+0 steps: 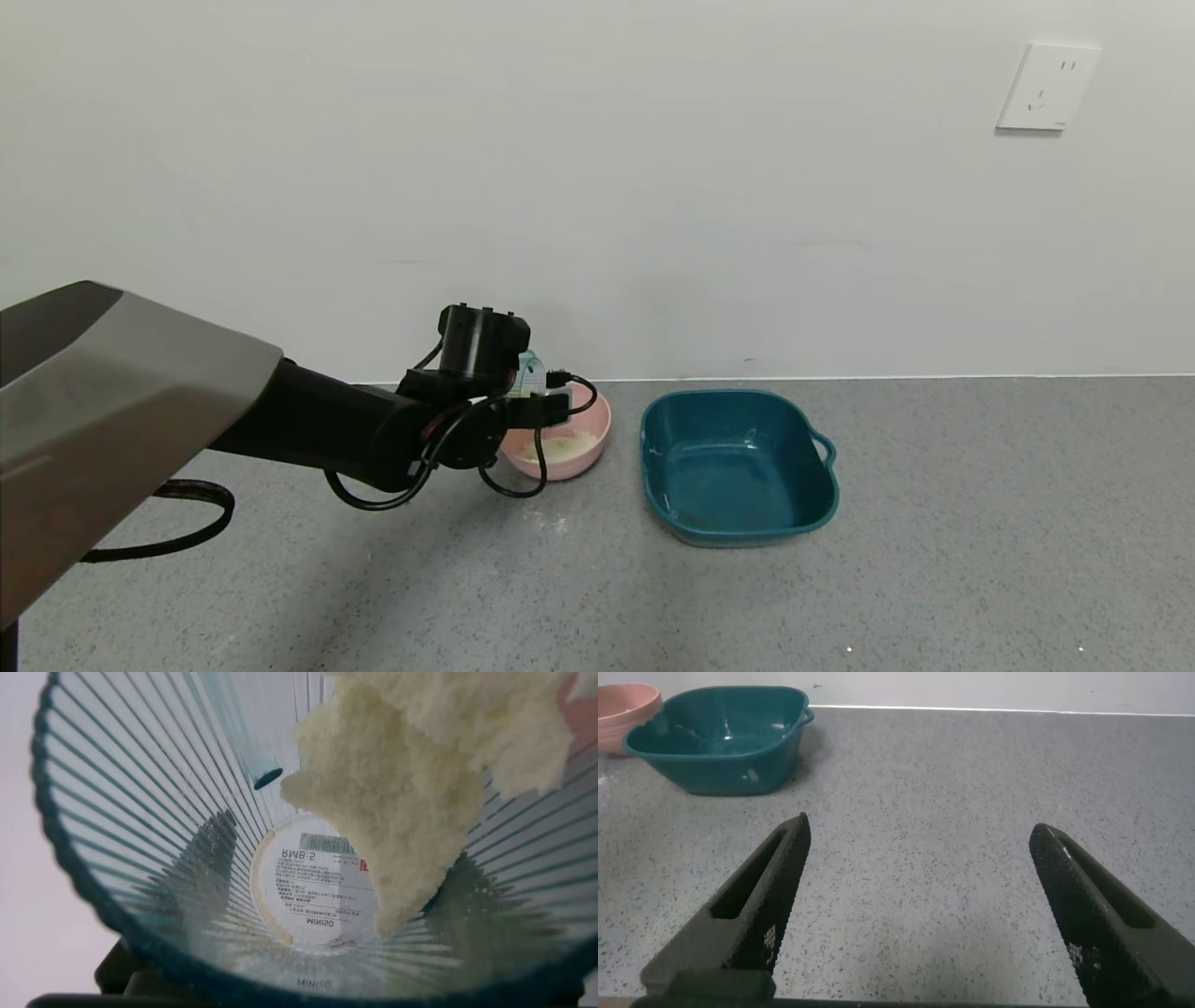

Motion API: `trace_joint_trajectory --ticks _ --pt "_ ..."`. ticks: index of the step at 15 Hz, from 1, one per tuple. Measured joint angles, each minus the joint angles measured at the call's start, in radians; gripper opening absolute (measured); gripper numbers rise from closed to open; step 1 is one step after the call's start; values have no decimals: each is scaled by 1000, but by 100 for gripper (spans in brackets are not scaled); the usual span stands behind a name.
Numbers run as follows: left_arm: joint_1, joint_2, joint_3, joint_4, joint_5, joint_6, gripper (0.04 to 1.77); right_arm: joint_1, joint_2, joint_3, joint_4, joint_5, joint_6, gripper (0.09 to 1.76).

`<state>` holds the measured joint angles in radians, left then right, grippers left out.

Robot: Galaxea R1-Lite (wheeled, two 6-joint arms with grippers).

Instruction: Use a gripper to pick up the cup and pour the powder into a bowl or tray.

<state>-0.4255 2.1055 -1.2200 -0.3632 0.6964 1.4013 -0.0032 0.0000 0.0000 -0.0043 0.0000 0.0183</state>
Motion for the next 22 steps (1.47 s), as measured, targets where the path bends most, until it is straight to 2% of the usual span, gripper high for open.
trace_joint_trajectory --ticks 3,7,11,13,18,22 --pt "0 -5 10 1 -31 -207 127 0 0 0 0 0 0 171" --pt "1 -25 26 1 -72 -422 127 0 0 0 0 0 0 171" --pt "3 -43 35 1 -80 -648 127 0 0 0 0 0 0 171" --pt "9 -59 43 1 -111 -758 127 0 0 0 0 0 0 171" --pt "69 -113 85 -1 -200 -1035 127 0 0 0 0 0 0 171" --pt "153 -155 141 -11 -251 -1236 127 0 0 0 0 0 0 171"
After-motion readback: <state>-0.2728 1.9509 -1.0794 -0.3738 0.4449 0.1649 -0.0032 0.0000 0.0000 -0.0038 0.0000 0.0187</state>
